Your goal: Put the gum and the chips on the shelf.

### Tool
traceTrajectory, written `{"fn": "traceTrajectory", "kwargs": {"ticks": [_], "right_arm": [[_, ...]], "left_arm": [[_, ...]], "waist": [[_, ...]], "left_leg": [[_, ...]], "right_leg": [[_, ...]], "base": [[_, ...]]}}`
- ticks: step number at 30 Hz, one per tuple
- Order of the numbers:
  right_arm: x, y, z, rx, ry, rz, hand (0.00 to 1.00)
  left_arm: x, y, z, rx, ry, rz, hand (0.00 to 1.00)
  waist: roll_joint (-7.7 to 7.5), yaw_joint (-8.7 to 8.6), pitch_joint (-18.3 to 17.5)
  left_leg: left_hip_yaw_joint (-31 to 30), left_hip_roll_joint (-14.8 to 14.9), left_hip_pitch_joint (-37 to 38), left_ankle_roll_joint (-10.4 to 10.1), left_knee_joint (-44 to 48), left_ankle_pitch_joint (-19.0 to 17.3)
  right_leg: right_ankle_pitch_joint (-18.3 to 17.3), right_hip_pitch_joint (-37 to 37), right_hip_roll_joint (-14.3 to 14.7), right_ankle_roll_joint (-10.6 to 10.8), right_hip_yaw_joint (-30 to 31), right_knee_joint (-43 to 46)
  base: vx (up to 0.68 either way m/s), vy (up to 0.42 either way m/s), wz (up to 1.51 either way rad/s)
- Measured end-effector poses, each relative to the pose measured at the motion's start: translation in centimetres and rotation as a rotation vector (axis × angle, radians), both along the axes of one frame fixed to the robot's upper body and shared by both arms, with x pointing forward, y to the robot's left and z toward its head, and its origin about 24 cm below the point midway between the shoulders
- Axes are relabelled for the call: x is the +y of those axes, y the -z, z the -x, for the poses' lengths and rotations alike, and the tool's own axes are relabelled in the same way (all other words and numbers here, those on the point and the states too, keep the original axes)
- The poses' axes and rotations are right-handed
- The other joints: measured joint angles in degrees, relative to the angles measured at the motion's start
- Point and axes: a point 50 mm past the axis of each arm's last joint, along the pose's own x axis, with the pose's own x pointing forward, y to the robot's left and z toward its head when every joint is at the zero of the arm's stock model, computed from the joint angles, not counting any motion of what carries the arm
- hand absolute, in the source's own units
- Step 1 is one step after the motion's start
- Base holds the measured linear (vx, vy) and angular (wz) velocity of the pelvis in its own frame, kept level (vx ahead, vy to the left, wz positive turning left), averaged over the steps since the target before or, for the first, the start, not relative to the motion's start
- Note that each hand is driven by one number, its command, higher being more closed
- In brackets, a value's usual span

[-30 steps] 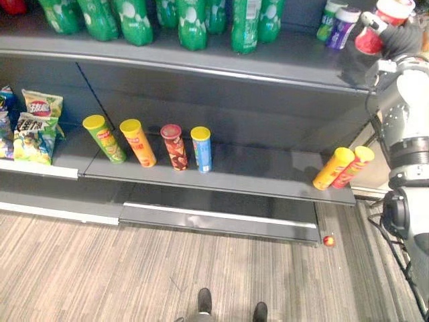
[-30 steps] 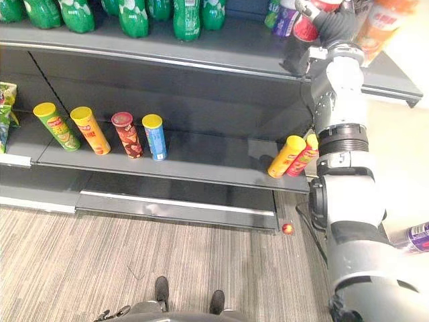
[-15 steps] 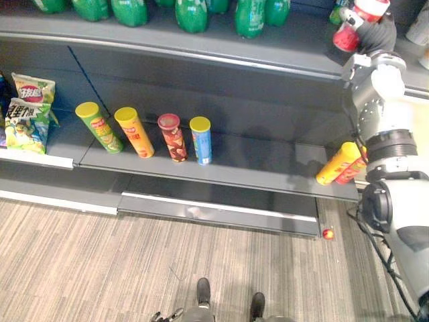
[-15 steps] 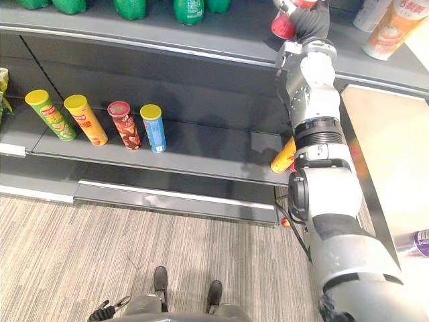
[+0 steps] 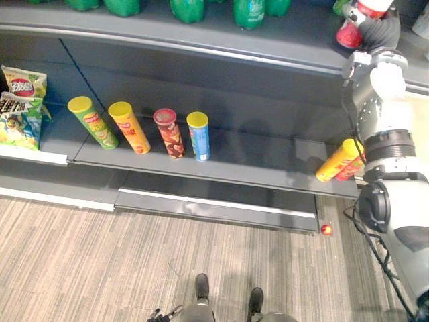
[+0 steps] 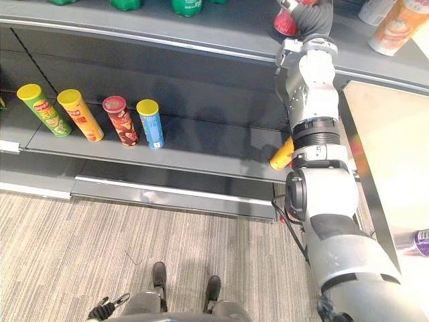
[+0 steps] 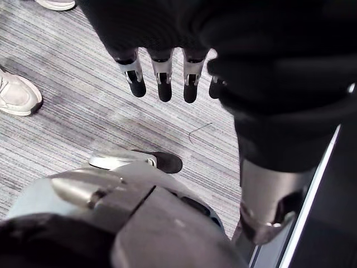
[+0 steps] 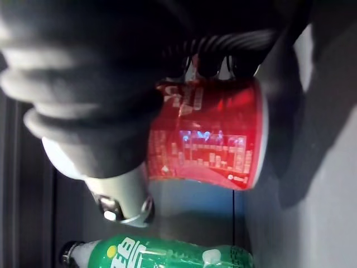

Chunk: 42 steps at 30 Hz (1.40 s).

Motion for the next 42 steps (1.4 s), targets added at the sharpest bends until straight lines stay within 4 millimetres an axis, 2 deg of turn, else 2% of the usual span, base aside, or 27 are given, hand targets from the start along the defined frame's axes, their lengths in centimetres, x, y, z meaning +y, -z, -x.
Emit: {"fn": "traceTrajectory", "kwargs": {"ticks": [10,11,29,35,38,42], "right_arm": [[-0.6,0.6,-0.1,0.019,0.039,-0.022,1.00],[-0.6,0.7,-0.1,0.019,0.039,-0.027,0.00],[-0.8,0.9,-0.1,0.022,0.044,-0.031,0.00],[-0.4,1.2,0.4,-0.004,0.097,0.003,0.00],[-0.4,0.4,1.3,-0.063,0.135,0.021,0.00],[-0.5,-1.8,3.4,-0.218,0.168,0.025,0.00]], "left_arm": [[0.0,0.0,-0.2,0.001,0.007,-0.011,0.00],[0.0,0.0,-0.2,0.001,0.009,-0.013,0.00],[0.0,0.0,-0.2,0.008,0.021,-0.024,0.00],[0.1,-0.1,-0.2,0.011,0.024,-0.033,0.00],[0.1,-0.1,-0.2,0.013,0.030,-0.036,0.00],[0.2,-0.1,-0.1,0.021,0.048,-0.048,0.00]], "waist": [[0.03,-0.07,0.0],[0.03,-0.06,0.0],[0.00,-0.12,0.0],[-0.07,-0.26,-0.1],[-0.09,-0.38,-0.1],[-0.19,-0.81,-0.2]], "left_leg": [[-0.3,0.1,0.1,-0.1,0.0,0.3],[-0.3,0.1,0.1,-0.1,0.0,0.3],[-0.3,0.1,0.3,0.0,0.0,0.4],[-0.3,0.2,0.4,0.0,0.0,0.5],[-0.3,0.2,0.5,0.0,0.0,0.6],[-0.8,0.2,1.7,0.0,0.0,0.5]], "right_leg": [[0.0,-0.1,0.1,0.0,-0.1,0.6],[0.0,-0.1,0.1,0.0,-0.1,0.6],[0.0,0.0,0.0,0.0,-0.1,0.7],[0.0,0.1,0.1,0.0,-0.1,0.7],[0.0,0.3,0.1,0.0,-0.3,0.7],[0.0,2.0,0.1,0.0,-0.9,0.3]], "base": [[0.00,0.000,0.00],[0.00,0.000,0.00],[0.00,0.000,0.00],[0.00,0.000,0.00],[0.00,0.000,0.00],[0.01,-0.001,0.06]]}}
